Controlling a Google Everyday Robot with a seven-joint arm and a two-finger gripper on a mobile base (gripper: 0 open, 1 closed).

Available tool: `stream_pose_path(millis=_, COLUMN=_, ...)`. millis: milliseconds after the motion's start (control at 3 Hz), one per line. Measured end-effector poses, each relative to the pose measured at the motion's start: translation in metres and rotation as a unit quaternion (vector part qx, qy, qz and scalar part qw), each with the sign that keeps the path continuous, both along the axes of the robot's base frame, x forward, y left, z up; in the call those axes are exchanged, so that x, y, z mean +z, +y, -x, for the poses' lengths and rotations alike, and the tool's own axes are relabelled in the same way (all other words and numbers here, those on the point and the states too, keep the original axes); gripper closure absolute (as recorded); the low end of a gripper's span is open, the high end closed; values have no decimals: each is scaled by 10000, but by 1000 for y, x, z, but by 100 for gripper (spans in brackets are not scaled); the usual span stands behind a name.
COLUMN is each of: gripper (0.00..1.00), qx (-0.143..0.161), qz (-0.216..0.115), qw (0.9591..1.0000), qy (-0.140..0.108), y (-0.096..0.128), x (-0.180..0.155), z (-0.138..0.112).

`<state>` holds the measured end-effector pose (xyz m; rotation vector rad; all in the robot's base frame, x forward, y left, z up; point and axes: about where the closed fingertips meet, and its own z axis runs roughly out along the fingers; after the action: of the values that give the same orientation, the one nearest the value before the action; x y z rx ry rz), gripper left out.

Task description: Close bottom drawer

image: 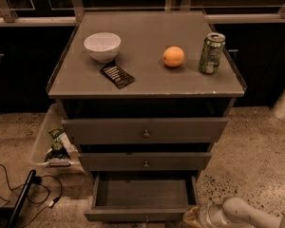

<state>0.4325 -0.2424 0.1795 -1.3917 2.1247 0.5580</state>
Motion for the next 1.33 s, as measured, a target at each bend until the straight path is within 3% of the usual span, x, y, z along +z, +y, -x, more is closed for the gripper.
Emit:
stream_pose_path(millis=333, gripper=100, qx=-95, qz=-5, qw=9999, qy=-32, y=-1, x=-8, z=5)
stream_pose_path(millis=667, gripper=81, qx=-96, qz=-5, qw=9999, qy=-32, y=-1, x=-8, z=6)
stream_pose_path(millis=1333, gripper=35, qx=-96, qz=-6, qw=9999, qy=-31, y=-1, x=-8, z=6)
